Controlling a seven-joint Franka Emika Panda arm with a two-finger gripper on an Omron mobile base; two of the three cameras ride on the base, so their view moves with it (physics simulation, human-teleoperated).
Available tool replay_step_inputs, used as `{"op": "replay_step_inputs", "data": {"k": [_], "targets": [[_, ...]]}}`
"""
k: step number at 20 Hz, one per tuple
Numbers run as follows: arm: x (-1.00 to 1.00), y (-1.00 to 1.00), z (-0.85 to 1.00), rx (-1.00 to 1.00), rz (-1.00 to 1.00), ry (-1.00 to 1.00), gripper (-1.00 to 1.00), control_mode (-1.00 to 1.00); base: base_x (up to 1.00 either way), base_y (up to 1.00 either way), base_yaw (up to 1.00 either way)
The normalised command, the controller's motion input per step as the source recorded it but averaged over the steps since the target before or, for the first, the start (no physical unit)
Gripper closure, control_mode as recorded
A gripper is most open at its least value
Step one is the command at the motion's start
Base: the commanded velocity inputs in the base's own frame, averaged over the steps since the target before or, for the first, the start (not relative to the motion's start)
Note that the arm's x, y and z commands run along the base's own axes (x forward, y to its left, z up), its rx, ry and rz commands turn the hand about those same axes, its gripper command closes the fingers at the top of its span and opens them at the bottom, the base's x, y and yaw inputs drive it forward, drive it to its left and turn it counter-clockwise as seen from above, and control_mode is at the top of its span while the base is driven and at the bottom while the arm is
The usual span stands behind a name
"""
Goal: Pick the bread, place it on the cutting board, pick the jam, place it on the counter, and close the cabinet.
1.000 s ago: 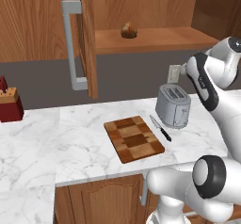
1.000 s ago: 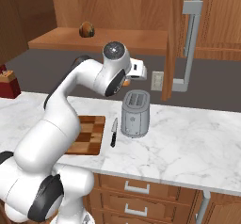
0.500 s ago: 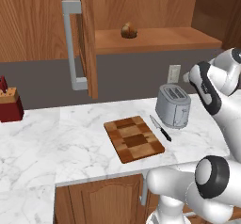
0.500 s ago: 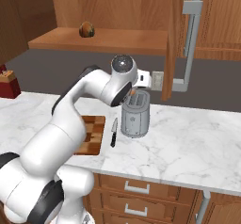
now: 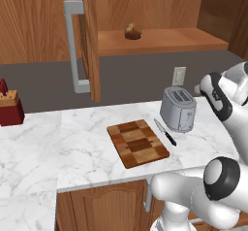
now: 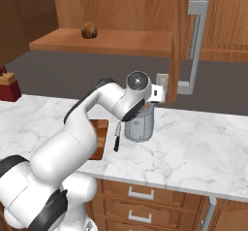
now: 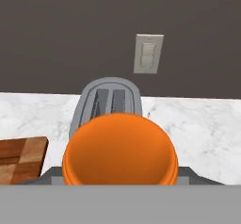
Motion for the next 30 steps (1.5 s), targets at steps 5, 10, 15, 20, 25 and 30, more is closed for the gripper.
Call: {"op": "replay_step_inputs", "data": {"k": [5,10,15,20,25,30], "targets": [[0.00,-0.30,-0.33,0.00,0.00,0.00,1.00,-1.00,0.00,0.00,0.00],[0.00,-0.19,-0.32,0.00,0.00,0.00,1.00,-1.00,0.00,0.00,0.00],[0.00,-0.14,-0.28,0.00,0.00,0.00,1.00,-1.00,0.00,0.00,0.00],[0.00,-0.21,-0.30,0.00,0.00,0.00,1.00,-1.00,0.00,0.00,0.00],[0.00,-0.19,-0.28,0.00,0.00,0.00,1.00,-1.00,0.00,0.00,0.00],[-0.01,-0.21,-0.24,0.00,0.00,0.00,1.00,-1.00,0.00,0.00,0.00]]}}
